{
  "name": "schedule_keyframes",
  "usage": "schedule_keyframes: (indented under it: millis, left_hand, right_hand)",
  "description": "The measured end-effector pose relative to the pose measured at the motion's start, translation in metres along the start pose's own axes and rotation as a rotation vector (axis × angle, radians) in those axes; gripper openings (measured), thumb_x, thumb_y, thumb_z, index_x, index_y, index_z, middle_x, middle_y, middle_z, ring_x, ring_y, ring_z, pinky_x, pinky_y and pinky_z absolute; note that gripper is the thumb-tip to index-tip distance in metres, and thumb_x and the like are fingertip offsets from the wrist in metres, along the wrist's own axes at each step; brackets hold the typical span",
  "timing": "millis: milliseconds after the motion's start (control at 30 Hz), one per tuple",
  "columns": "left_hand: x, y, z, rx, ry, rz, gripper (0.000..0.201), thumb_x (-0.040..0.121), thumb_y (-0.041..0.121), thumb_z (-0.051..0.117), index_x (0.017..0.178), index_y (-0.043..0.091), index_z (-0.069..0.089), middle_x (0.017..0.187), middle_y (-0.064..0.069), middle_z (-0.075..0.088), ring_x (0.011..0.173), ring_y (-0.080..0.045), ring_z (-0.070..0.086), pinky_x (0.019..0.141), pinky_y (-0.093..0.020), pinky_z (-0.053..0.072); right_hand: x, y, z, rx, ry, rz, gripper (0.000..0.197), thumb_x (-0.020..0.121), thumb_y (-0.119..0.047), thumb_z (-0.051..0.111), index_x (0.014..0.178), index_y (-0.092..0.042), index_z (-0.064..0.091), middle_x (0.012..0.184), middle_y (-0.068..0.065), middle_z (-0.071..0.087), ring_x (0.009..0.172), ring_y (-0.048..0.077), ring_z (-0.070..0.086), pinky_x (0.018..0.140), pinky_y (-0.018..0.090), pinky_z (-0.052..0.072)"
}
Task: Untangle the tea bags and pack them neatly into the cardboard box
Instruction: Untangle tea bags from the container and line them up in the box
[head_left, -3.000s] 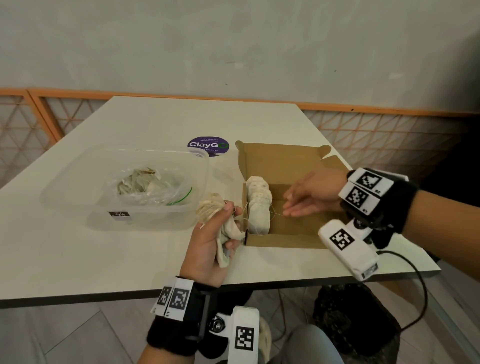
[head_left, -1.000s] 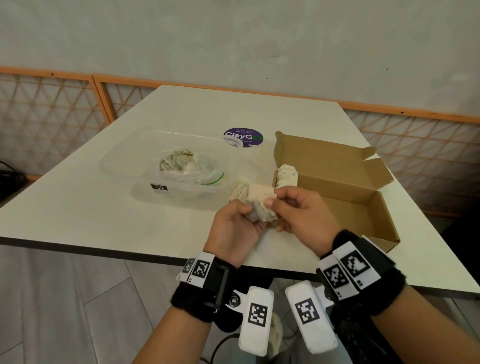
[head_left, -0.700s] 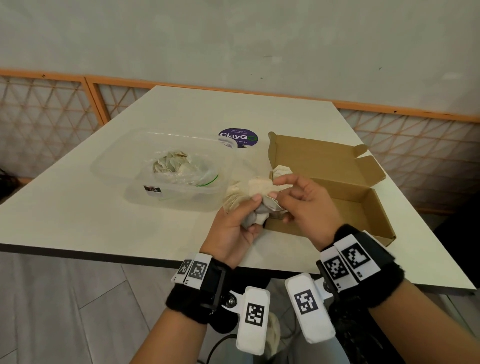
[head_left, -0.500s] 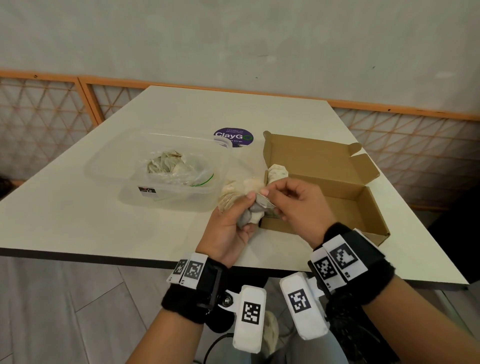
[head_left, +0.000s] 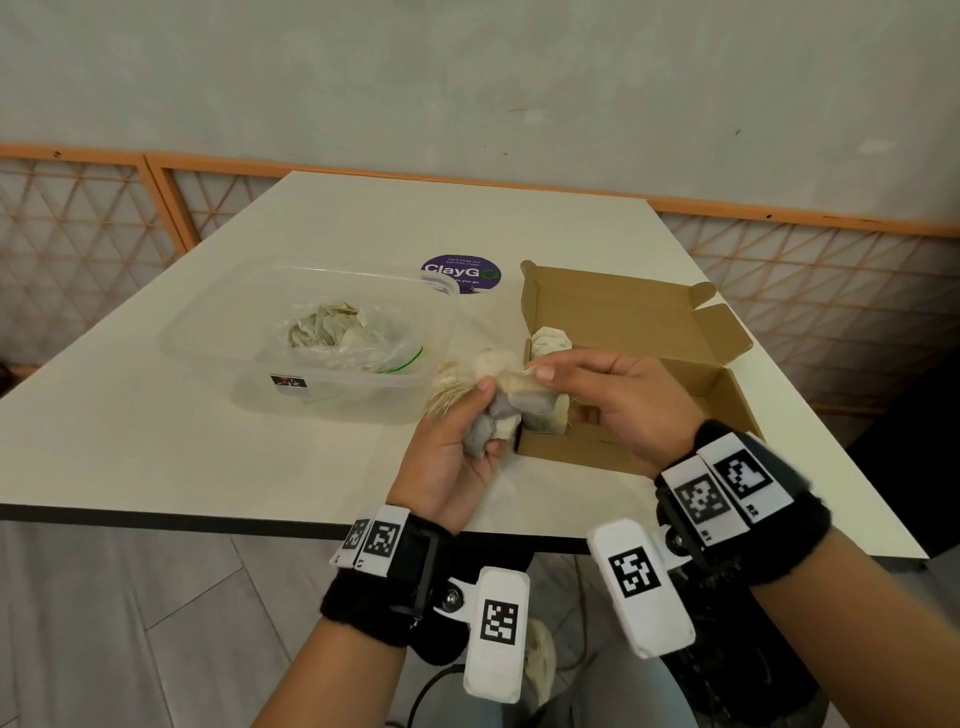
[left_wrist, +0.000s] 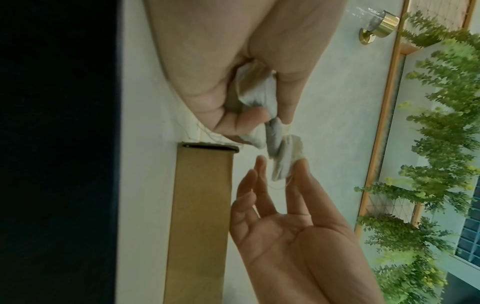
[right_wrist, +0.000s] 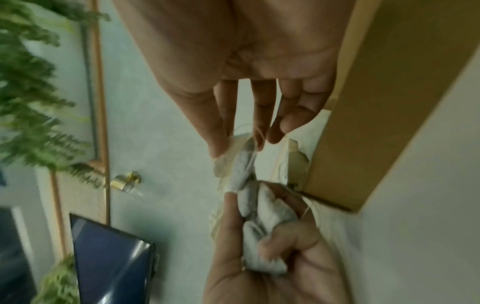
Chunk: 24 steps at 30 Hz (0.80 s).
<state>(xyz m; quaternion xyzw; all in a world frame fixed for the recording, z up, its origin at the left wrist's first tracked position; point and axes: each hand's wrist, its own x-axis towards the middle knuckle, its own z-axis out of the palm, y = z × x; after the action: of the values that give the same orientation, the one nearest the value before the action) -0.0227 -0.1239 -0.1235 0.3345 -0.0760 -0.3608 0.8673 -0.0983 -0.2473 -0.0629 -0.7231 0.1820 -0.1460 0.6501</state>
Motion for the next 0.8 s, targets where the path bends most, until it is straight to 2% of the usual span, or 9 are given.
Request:
schedule_keyframes:
  millis: [100, 167, 233, 333, 467, 533, 600, 700, 800]
  left_hand:
    - [0.0, 0.0, 0.001, 0.003, -0.002, 0.004, 0.015, 0.08, 0.017, 0.06, 0.095, 0.015, 0.061, 0.08, 0.004, 0.066, 0.058, -0.001, 0.055, 0.042, -0.013, 0.036]
    - [0.0, 0.0, 0.001, 0.024, -0.017, 0.009, 0.016, 0.082, 0.016, 0.059, 0.098, 0.016, 0.06, 0.077, 0.004, 0.064, 0.057, -0.001, 0.054, 0.042, -0.012, 0.035]
    - [-0.001, 0.0, 0.001, 0.052, -0.026, 0.011, 0.016, 0.085, 0.015, 0.057, 0.101, 0.015, 0.06, 0.071, 0.005, 0.06, 0.055, -0.001, 0.051, 0.042, -0.012, 0.034]
    - [-0.001, -0.001, 0.001, 0.064, -0.029, 0.009, 0.017, 0.083, 0.015, 0.058, 0.1, 0.014, 0.061, 0.07, 0.003, 0.057, 0.055, -0.001, 0.049, 0.041, -0.013, 0.033]
    - [-0.001, -0.001, 0.001, 0.083, -0.023, 0.02, 0.016, 0.082, 0.022, 0.059, 0.097, 0.016, 0.062, 0.075, 0.003, 0.061, 0.058, -0.002, 0.053, 0.042, -0.013, 0.033]
    - [0.0, -0.002, 0.0, 0.082, -0.018, 0.021, 0.017, 0.083, 0.024, 0.059, 0.097, 0.016, 0.062, 0.078, 0.002, 0.062, 0.059, -0.002, 0.054, 0.042, -0.013, 0.034]
    - [-0.001, -0.002, 0.001, 0.084, -0.008, 0.022, 0.015, 0.086, 0.023, 0.057, 0.099, 0.015, 0.061, 0.077, 0.003, 0.063, 0.059, -0.002, 0.054, 0.042, -0.013, 0.035]
    - [-0.001, -0.002, 0.002, 0.083, 0.003, 0.023, 0.014, 0.087, 0.023, 0.056, 0.098, 0.015, 0.06, 0.075, 0.002, 0.063, 0.058, -0.002, 0.054, 0.043, -0.012, 0.036]
    - [-0.002, -0.001, 0.003, 0.073, -0.009, 0.022, 0.024, 0.083, 0.028, 0.058, 0.103, 0.015, 0.06, 0.081, 0.002, 0.066, 0.062, -0.002, 0.058, 0.044, -0.012, 0.038]
  right_hand:
    - [0.0, -0.01, -0.003, 0.002, -0.06, -0.102, 0.01, 0.083, -0.006, 0.062, 0.086, -0.011, 0.07, 0.066, -0.013, 0.068, 0.061, -0.004, 0.058, 0.057, 0.009, 0.045]
    - [0.0, -0.014, -0.002, 0.053, -0.111, -0.105, 0.012, 0.084, -0.003, 0.06, 0.085, -0.01, 0.069, 0.073, -0.008, 0.071, 0.069, 0.001, 0.064, 0.063, 0.014, 0.052]
    - [0.003, -0.014, 0.002, 0.03, -0.135, -0.1, 0.011, 0.084, -0.002, 0.06, 0.084, -0.009, 0.068, 0.077, -0.003, 0.07, 0.069, 0.003, 0.064, 0.063, 0.016, 0.054]
    - [0.01, -0.009, 0.011, -0.028, -0.073, -0.097, 0.009, 0.083, -0.002, 0.063, 0.081, -0.01, 0.068, 0.069, -0.003, 0.069, 0.062, 0.003, 0.062, 0.059, 0.015, 0.05]
    - [0.019, -0.001, 0.017, -0.142, 0.041, -0.089, 0.009, 0.084, -0.011, 0.065, 0.079, -0.018, 0.065, 0.08, 0.005, 0.066, 0.075, 0.014, 0.059, 0.069, 0.025, 0.049]
    - [0.02, 0.001, 0.02, -0.161, 0.097, -0.112, 0.009, 0.085, -0.016, 0.065, 0.077, -0.02, 0.065, 0.082, 0.005, 0.065, 0.078, 0.015, 0.059, 0.071, 0.028, 0.049]
    - [0.019, 0.001, 0.023, -0.187, 0.134, -0.141, 0.01, 0.085, -0.019, 0.065, 0.075, -0.022, 0.065, 0.076, -0.001, 0.062, 0.073, 0.01, 0.056, 0.068, 0.022, 0.047]
    - [0.021, 0.001, 0.026, -0.182, 0.124, -0.135, 0.01, 0.085, -0.017, 0.065, 0.076, -0.019, 0.065, 0.068, -0.006, 0.057, 0.064, 0.004, 0.051, 0.055, 0.011, 0.042]
    - [0.022, 0.003, 0.027, -0.211, 0.11, -0.112, 0.006, 0.085, -0.018, 0.065, 0.079, -0.017, 0.066, 0.065, -0.008, 0.057, 0.061, 0.003, 0.051, 0.053, 0.013, 0.041]
